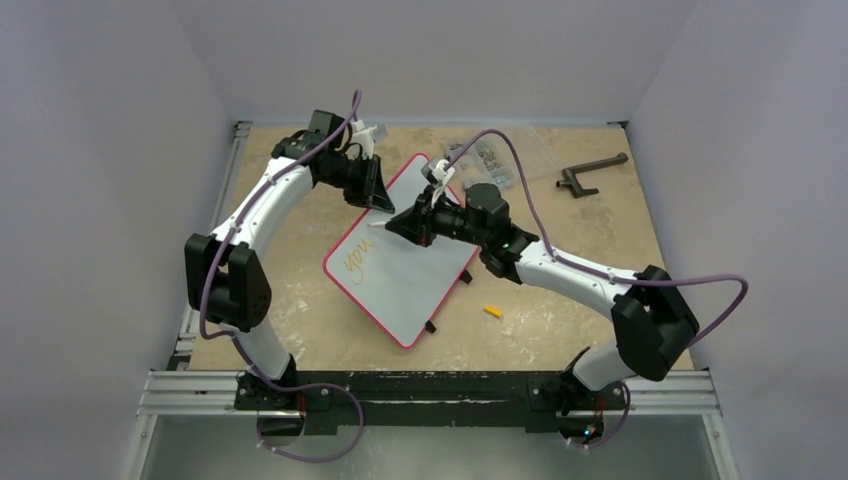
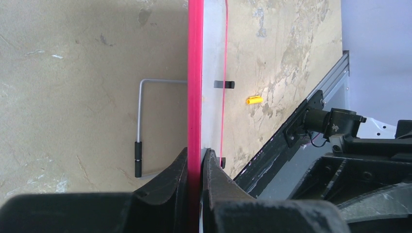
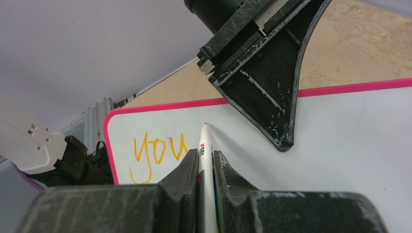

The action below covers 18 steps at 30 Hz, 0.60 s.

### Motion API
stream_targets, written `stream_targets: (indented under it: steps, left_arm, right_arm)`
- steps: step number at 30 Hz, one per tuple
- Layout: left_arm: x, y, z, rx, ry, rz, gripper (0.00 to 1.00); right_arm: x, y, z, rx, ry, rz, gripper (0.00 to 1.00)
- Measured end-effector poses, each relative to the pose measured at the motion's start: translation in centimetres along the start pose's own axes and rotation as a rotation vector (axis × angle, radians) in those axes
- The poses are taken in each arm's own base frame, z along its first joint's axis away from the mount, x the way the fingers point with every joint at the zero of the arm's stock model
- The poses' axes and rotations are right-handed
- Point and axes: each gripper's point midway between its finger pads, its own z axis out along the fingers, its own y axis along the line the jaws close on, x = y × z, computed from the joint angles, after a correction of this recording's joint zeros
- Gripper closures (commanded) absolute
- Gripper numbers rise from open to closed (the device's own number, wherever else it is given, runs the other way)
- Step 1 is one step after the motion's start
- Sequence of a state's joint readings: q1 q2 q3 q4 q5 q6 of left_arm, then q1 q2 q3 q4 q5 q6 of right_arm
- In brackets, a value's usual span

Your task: Write a sentence on the whiteboard

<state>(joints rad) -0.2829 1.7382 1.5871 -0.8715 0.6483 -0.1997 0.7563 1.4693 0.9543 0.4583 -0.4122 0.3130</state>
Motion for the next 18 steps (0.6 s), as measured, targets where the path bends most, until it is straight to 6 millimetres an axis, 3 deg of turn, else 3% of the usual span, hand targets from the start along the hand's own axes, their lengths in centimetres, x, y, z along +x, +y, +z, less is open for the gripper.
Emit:
stream_targets:
  steps: [18]
  left_arm:
    - [0.0, 0.1, 0.0, -0.004, -0.001, 0.001, 1.0]
  right_arm:
    - [0.0, -0.3, 1.4, -0.019, -0.024, 0.026, 1.0]
